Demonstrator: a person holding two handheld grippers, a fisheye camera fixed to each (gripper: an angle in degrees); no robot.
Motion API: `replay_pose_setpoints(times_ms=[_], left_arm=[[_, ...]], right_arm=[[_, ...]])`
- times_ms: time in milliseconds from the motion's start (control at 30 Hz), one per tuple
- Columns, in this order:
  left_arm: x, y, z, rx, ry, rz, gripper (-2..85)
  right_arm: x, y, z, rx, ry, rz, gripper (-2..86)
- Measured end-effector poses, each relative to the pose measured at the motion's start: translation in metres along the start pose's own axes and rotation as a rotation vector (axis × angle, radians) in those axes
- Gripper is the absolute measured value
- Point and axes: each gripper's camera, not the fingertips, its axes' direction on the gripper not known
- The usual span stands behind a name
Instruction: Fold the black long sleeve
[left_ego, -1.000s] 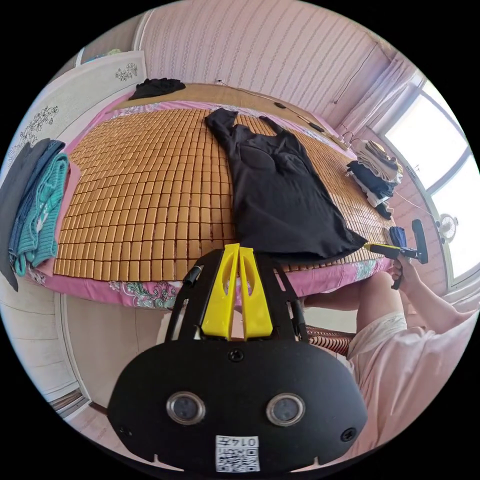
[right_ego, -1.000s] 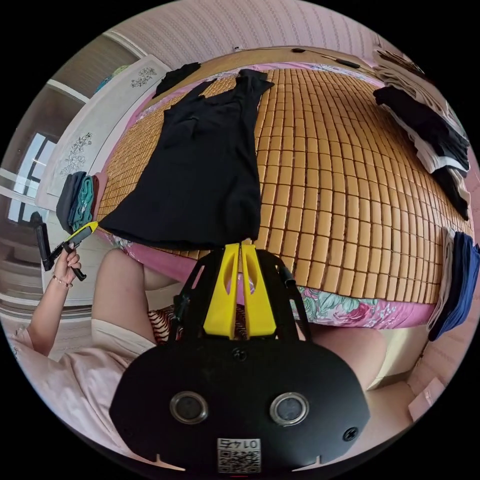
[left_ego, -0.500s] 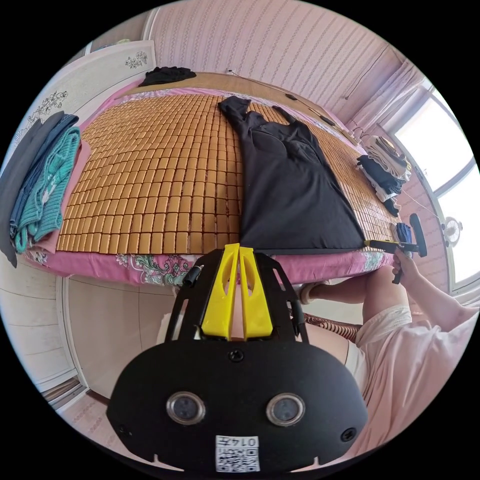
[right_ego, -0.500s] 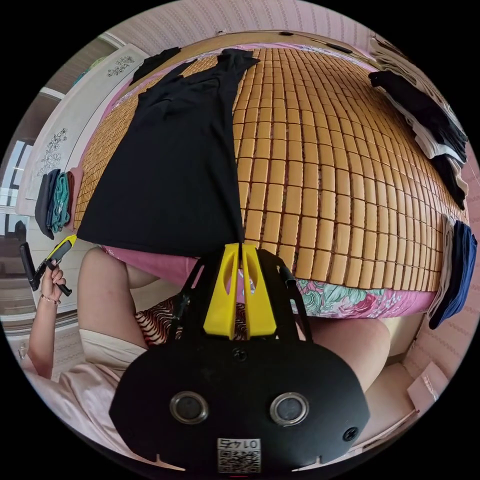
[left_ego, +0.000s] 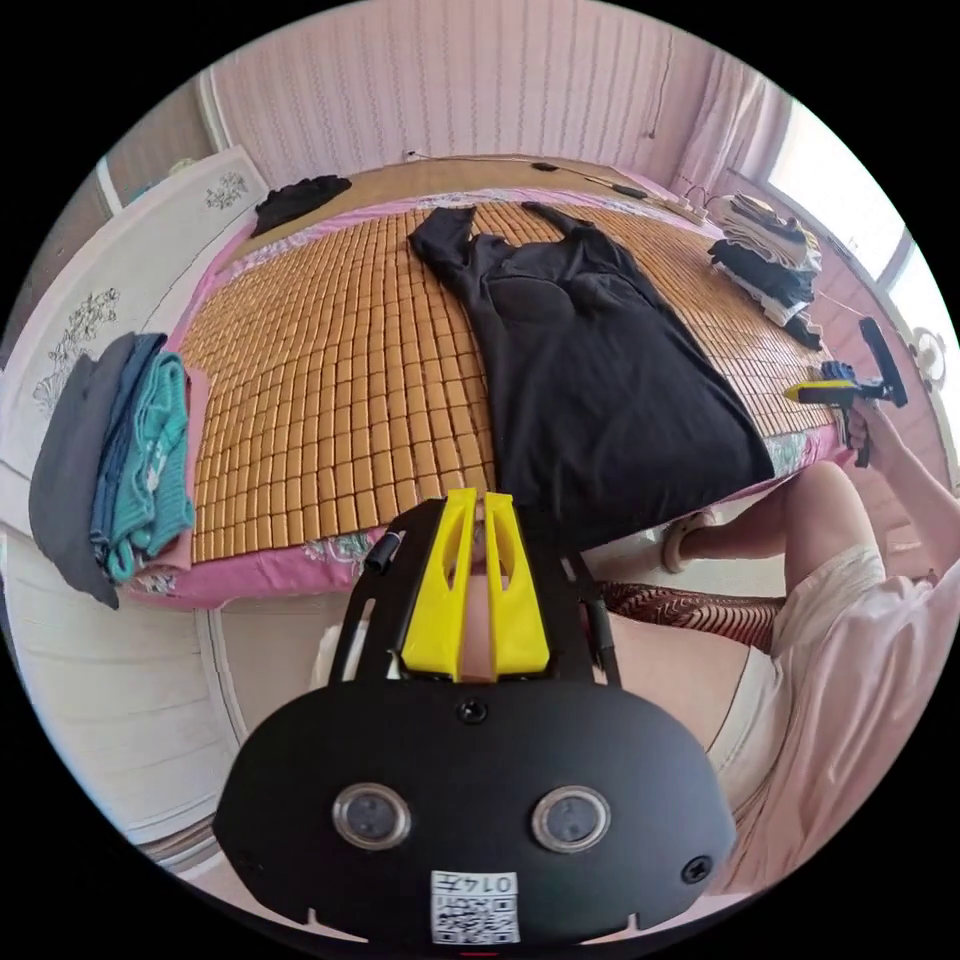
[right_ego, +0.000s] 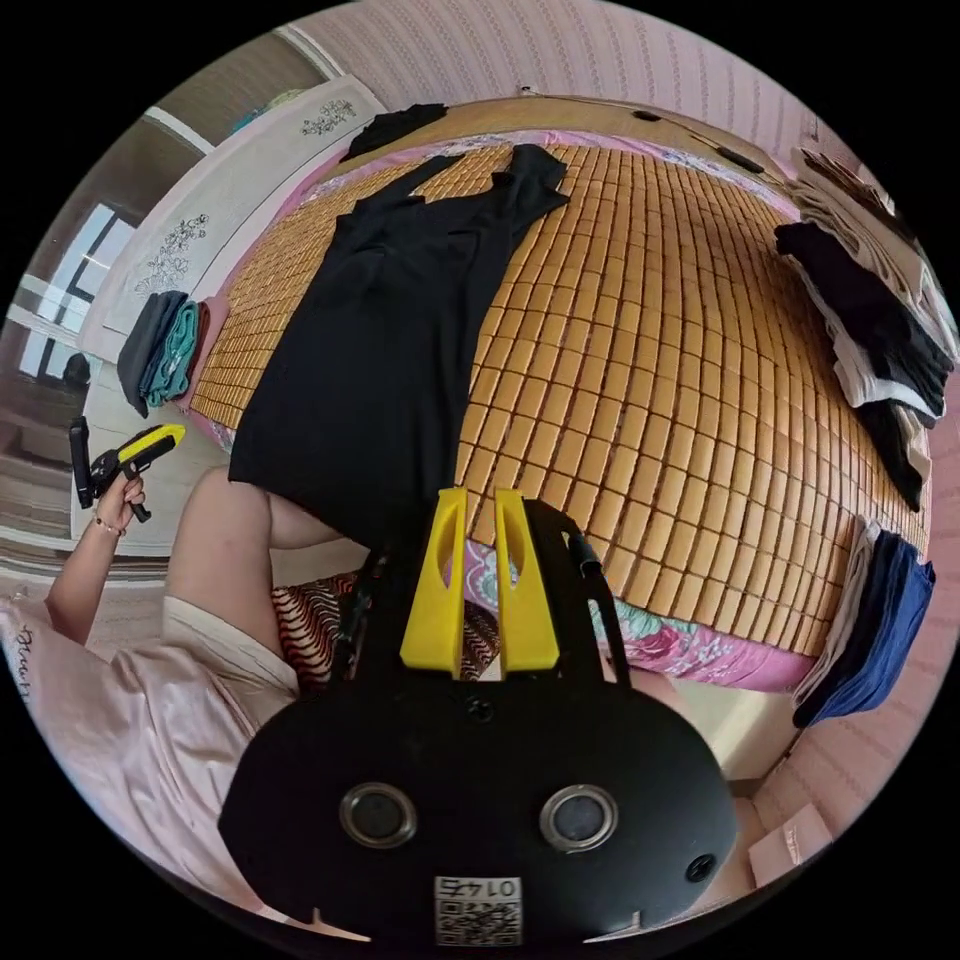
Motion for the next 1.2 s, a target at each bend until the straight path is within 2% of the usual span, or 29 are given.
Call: replay_pose_setpoints(times_ms=[167, 300, 433, 500, 567, 600, 700, 800, 967, 1067, 1200], left_arm=[[0.044, -0.146, 0.047, 0.134, 0.142, 0.145, -0.6], [0.088, -0.261, 0.114, 0.186, 0.228, 0.223, -0.5], [0.127, -0.368, 0.205, 0.124, 0.289, 0.199, -0.3], [0.141, -0.391, 0.232, 0.114, 0.297, 0.194, -0.3], [0.158, -0.406, 0.264, 0.053, 0.264, 0.214, -0.4], [0.162, -0.409, 0.272, 0.029, 0.271, 0.220, -0.5], [0.170, -0.411, 0.286, 0.011, 0.296, 0.236, -0.9], [0.174, -0.413, 0.293, -0.024, 0.298, 0.222, -0.8], [0.193, -0.415, 0.285, -0.063, 0.263, 0.270, -0.3], [0.204, -0.426, 0.272, -0.065, 0.258, 0.288, -0.1], [0.229, -0.453, 0.272, -0.061, 0.261, 0.326, 0.4]], right_arm=[[0.029, -0.137, -0.010, 0.153, 0.059, -0.105, 7.4], [0.045, -0.244, 0.018, 0.179, 0.106, -0.136, 8.4], [0.063, -0.338, 0.061, 0.184, 0.144, -0.087, 9.0], [0.067, -0.359, 0.076, 0.223, 0.149, -0.049, 8.5], [0.074, -0.374, 0.106, 0.151, 0.176, -0.014, 5.7], [0.076, -0.374, 0.112, 0.124, 0.176, -0.011, 4.2], [0.084, -0.340, 0.089, 0.239, 0.164, -0.044, 0.4], [0.096, -0.257, 0.028, 0.315, 0.194, -0.028, 0.1], [0.121, -0.105, -0.068, 0.247, 0.114, 0.189, 3.0], [0.140, -0.055, -0.079, 0.197, 0.221, 0.299, 6.7], [0.172, -0.023, -0.069, 0.185, 0.224, 0.450, 8.6]])
